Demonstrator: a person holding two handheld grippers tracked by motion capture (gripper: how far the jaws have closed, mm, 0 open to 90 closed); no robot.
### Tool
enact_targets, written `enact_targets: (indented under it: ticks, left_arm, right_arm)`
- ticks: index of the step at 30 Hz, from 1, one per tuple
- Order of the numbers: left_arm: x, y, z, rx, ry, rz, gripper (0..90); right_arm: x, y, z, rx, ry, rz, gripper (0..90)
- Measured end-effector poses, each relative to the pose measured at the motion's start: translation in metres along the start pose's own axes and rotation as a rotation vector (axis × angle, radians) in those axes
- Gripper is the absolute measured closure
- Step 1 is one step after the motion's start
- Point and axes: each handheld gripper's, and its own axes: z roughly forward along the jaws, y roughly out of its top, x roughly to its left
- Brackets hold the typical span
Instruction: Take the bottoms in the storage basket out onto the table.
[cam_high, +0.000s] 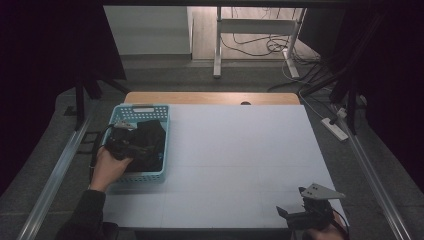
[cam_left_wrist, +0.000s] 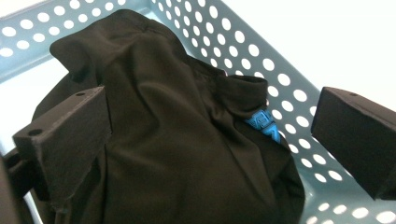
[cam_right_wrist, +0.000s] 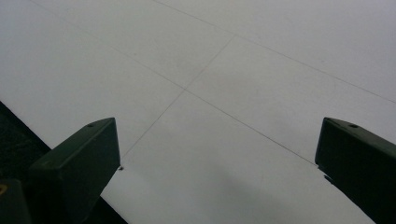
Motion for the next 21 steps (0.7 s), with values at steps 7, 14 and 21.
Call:
enact_targets:
  ticks: [7, 14, 21]
  left_arm:
    - [0.006, 0.007, 0.012, 0.033, -0.003, 0.003, 0.0]
    - [0.013, 0.009, 0.022, 0.069, 0.005, 0.0, 0.0]
    - [0.018, 0.01, 0.037, 0.117, -0.007, 0.009, 0.0]
  right_arm:
    - [0.0, 0.0, 0.0, 0.002, 0.003, 0.002, 0.3]
    - [0.0, 0.0, 0.0, 0.005, 0.003, 0.004, 0.3]
    - [0.0, 0.0, 0.001, 0.005, 0.006, 0.004, 0.3]
